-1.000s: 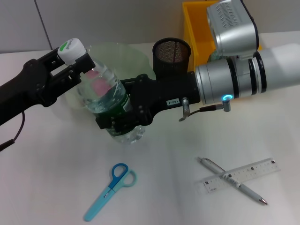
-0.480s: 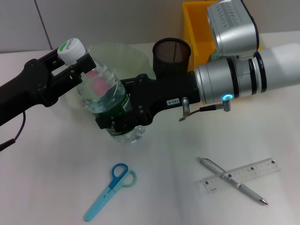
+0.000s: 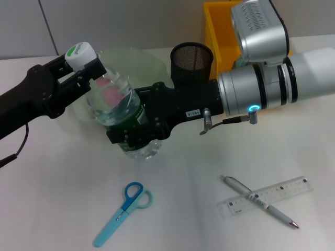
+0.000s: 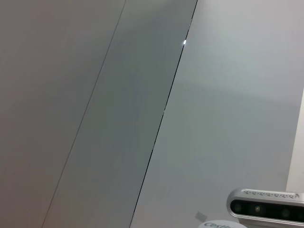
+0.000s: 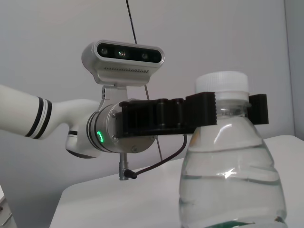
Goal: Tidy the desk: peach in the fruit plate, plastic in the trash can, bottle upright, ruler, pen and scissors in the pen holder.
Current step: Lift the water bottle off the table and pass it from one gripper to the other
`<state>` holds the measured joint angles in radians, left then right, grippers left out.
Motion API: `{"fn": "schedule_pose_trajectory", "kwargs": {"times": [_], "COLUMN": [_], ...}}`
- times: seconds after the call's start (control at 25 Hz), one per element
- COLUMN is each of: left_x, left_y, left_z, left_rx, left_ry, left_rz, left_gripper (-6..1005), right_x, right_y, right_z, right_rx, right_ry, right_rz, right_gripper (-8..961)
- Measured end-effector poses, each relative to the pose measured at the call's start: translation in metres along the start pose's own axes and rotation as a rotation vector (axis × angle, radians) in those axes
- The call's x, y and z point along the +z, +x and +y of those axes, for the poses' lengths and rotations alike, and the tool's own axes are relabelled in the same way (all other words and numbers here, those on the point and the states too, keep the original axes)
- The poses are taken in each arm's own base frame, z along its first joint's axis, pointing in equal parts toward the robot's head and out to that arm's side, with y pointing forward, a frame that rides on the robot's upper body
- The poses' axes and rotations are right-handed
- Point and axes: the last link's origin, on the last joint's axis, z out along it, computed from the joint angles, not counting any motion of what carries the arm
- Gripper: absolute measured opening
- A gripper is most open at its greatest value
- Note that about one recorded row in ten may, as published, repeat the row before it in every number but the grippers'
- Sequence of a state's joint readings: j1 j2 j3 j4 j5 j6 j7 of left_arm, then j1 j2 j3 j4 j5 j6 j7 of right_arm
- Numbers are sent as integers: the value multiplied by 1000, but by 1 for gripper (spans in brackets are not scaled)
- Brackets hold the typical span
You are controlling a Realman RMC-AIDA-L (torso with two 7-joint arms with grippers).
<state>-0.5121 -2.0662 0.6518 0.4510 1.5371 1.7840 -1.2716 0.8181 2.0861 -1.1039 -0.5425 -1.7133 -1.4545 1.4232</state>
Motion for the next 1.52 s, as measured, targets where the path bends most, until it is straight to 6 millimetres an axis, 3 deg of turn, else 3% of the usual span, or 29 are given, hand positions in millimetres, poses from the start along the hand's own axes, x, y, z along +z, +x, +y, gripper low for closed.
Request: {"fn": "schedule_pose_trajectory", "kwargs": {"times": [1.16, 1.52], "left_x": [0, 0], "left_y": [0, 0], "left_z": [1, 0], "left_rx": [-10, -10], "left_ry": [-5, -4], "left_rz": [1, 0], "left_gripper": [481, 493], "right_x": [-1, -3], "right_y": [-3, -4], "right_z": [0, 1], "right_rx": [-6, -7], "right_ry": [-4, 6], "right_rz": [-6, -36], "right_gripper": [775, 821]}}
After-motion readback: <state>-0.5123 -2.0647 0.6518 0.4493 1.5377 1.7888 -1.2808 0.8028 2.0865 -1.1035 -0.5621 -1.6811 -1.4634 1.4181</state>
